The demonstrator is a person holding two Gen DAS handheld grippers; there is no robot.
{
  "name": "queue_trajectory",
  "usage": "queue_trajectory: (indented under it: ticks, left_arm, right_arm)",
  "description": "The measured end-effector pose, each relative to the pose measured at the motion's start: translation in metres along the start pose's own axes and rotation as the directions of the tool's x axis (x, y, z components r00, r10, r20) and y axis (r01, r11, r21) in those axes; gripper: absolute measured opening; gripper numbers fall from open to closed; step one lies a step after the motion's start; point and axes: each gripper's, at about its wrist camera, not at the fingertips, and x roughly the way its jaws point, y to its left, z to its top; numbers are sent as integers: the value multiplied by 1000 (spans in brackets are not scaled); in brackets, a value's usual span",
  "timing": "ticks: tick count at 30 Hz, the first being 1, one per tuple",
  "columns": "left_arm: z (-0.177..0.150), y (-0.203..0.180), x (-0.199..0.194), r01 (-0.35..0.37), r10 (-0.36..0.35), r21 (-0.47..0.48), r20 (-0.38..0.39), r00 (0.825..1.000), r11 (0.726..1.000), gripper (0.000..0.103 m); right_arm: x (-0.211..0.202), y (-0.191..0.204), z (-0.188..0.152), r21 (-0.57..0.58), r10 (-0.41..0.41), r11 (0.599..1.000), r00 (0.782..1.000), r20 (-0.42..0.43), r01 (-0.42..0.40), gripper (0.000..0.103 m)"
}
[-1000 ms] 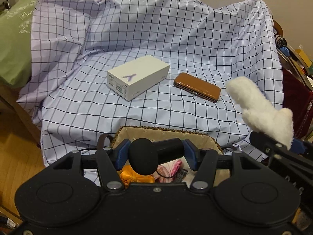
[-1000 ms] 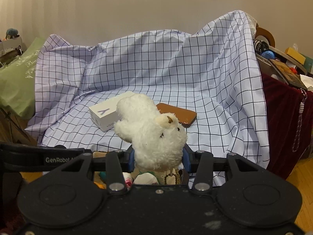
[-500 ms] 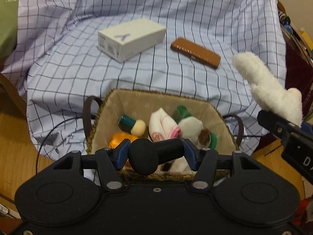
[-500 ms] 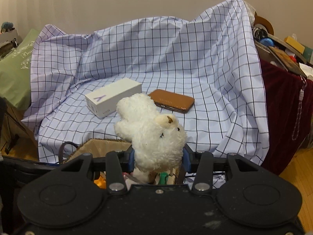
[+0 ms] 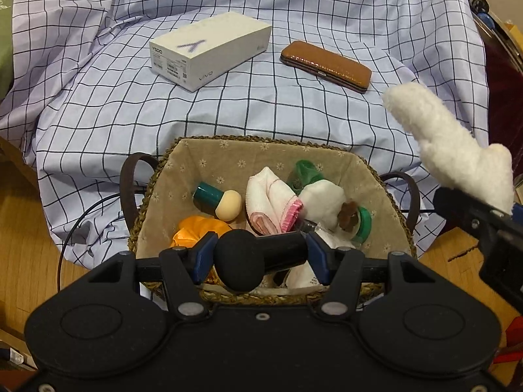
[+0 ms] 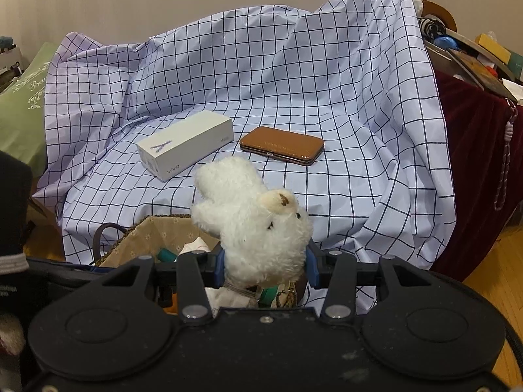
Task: Organize soft objects
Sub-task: 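Carry the black knob and white plush over the basket with both tools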
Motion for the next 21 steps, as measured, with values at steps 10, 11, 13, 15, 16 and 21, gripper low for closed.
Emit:
queue_trajectory:
  ticks: [10,11,13,15,16,21]
  left_arm:
    - [-1,-3,-5,-38,37,28,27,999,999,59]
    - [-1,-3,-5,-39,38,27,30,999,999,62]
    - [-1,-2,-6,-42,41,25,35,999,999,63]
    - [-1,-1,-7,-46,45,24,39,998,999,63]
    - [-1,-1,-7,-48,47,23,41,998,999,63]
    - [-3,2,-15,-89,89,6,73,993,996,66]
  right_arm:
    - [2,1,-1,2,-5,1000,1000,-10,5,44]
    - [2,1,-1,1,-4,1000,1000,-11,4,44]
    - [3,1,-1,-1,-3,1000,1000,-11,3,44]
    - [3,1,-1,-1,-2,1000,1000,-12,2,44]
    - [3,1,-1,-1,-1,1000,1000,-12,1,44]
    - [6,-1,-1,-8,5,1000,1000,-20,-6,45]
